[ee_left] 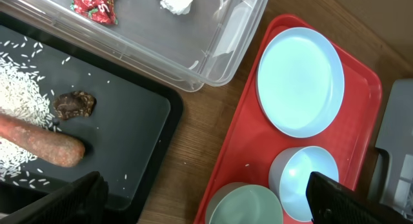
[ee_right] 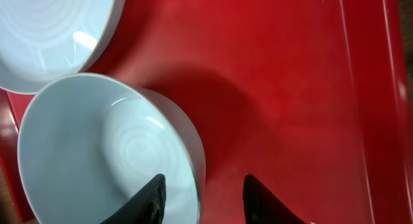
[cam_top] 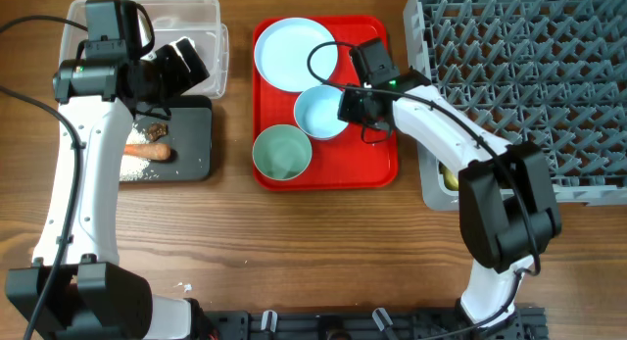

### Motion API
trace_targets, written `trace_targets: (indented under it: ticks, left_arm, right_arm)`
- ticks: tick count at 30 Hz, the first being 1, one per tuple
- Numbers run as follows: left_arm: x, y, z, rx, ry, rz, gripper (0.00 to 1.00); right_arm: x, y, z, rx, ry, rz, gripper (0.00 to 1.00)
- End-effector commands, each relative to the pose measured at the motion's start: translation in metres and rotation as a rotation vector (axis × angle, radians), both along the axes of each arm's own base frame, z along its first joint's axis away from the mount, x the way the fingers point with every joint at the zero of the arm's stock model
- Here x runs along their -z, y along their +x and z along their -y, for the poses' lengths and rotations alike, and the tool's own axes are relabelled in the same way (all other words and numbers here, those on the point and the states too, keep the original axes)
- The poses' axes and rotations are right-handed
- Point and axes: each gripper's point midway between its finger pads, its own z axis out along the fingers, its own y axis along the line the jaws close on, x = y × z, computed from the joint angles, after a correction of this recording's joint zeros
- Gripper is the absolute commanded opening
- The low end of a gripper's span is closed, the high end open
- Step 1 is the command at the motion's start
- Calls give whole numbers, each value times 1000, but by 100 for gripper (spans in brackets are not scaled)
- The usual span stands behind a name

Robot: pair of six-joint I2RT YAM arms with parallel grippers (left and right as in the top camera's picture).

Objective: Sort waste into correct bins and load items into the dishwasher rack
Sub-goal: 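Reach the right gripper to the light-blue bowl and grasp its rim, then lift the light-blue bowl and place it upright in the dish rack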

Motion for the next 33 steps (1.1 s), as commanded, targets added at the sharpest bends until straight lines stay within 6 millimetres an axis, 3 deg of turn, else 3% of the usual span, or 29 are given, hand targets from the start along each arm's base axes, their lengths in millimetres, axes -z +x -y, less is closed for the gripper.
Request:
trace_targets:
  ticks: [1,5,12,19,21,24,29,31,33]
  left_arm:
    - [3,0,-2,6,16,-6,100]
    - [3,0,-2,6,16,-6,100]
    - [3,0,-2,7,16,-6,100]
    - [3,0,-2,7,16,-6,100]
    - [3,0,-2,7,16,-6,100]
    - [3,0,-2,7,16,-6,100]
    - [3,0,-2,7,16,-6,100]
    - [3,0,-2,6,16,-6,100]
    - [3,0,-2,6,16,-6,100]
  right_arm:
    - [14,-4,-2,13,9,-40,38]
    - [16,-6,-3,13,16,-51,36]
    - [22,-4,-6,7,28,-58,19]
    - [28,-3,-6,-2,49,-71,18]
    - [28,-3,-5,1,50,-72,4]
    - [26,-2,-6,3,55,-70,4]
    - [9,3,-7,-6,60,-41,4]
    - [-4,6,-4,-24,46,-17,4]
    - [-31,10,5,-30,14,31,5]
